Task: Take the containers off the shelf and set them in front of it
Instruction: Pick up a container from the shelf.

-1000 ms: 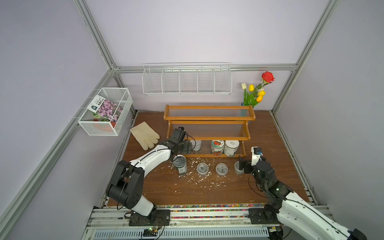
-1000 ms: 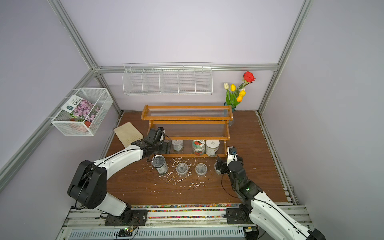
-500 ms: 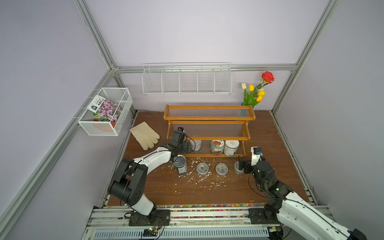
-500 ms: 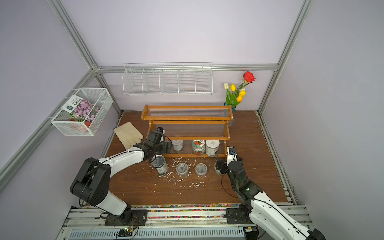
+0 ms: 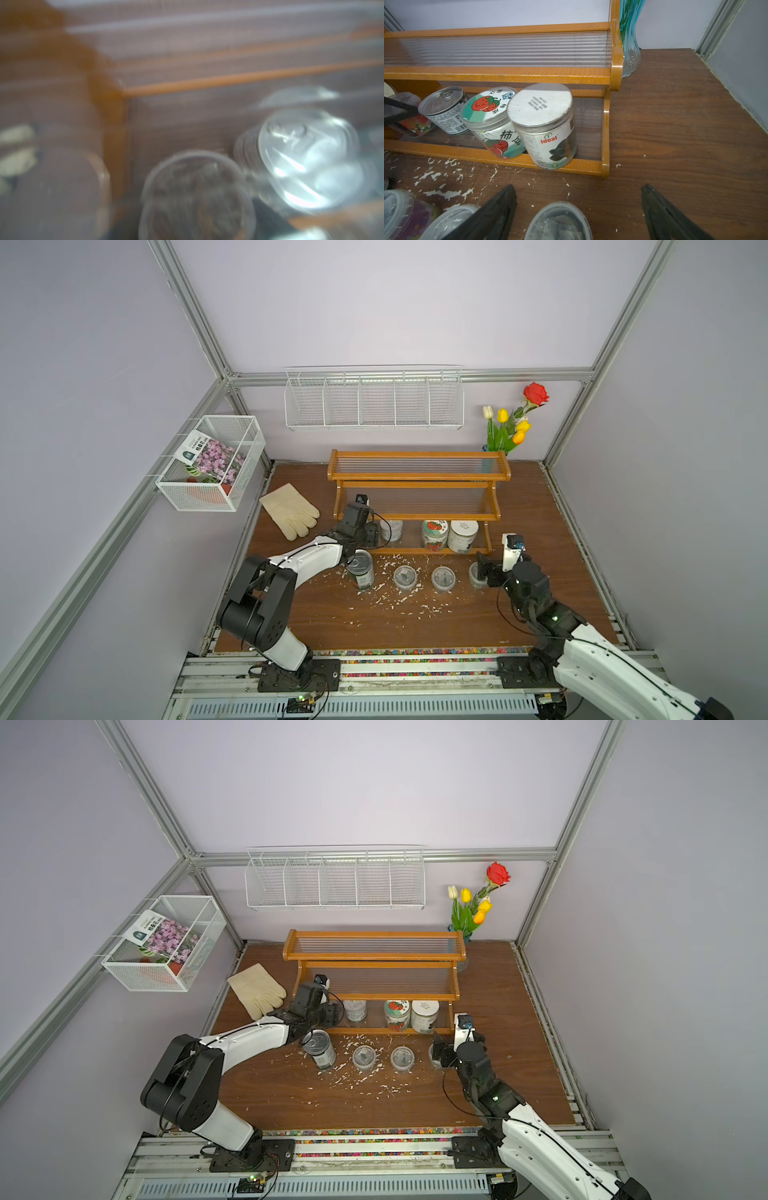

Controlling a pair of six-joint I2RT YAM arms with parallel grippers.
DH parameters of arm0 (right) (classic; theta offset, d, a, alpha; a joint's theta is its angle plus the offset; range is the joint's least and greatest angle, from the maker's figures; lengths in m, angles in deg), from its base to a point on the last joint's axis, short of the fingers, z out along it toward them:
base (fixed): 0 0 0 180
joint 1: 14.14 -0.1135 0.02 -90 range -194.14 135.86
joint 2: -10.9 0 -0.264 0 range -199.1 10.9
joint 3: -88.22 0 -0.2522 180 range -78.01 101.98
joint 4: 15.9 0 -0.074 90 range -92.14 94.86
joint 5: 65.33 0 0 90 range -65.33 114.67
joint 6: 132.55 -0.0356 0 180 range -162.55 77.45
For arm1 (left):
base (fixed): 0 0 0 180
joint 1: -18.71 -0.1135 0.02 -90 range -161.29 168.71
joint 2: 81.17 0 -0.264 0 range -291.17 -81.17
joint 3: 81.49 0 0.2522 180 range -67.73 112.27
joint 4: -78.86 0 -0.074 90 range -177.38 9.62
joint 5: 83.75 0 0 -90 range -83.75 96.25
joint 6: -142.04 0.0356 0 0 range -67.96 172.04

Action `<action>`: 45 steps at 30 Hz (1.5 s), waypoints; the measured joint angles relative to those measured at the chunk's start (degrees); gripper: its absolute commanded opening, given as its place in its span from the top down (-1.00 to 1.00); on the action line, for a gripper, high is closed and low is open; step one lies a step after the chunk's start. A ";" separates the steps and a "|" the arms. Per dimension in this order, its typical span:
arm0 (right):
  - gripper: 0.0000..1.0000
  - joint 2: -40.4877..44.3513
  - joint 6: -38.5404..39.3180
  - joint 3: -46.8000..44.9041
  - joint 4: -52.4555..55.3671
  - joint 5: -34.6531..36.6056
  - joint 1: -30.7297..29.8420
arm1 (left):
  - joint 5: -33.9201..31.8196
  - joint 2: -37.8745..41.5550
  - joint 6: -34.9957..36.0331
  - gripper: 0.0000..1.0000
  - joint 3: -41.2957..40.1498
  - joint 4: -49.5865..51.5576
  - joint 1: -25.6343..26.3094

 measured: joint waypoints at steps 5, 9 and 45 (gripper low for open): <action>-0.93 0.00 0.00 0.00 0.00 -0.20 0.00 | 0.28 3.65 -0.04 -0.28 -1.51 1.16 0.02; -0.93 0.00 0.00 0.00 0.00 -0.20 0.00 | 1.01 6.80 -0.24 -0.28 -2.08 1.70 0.02; -0.93 0.20 0.28 0.00 0.55 -1.92 0.00 | 9.92 22.84 1.42 -0.28 4.31 21.84 1.27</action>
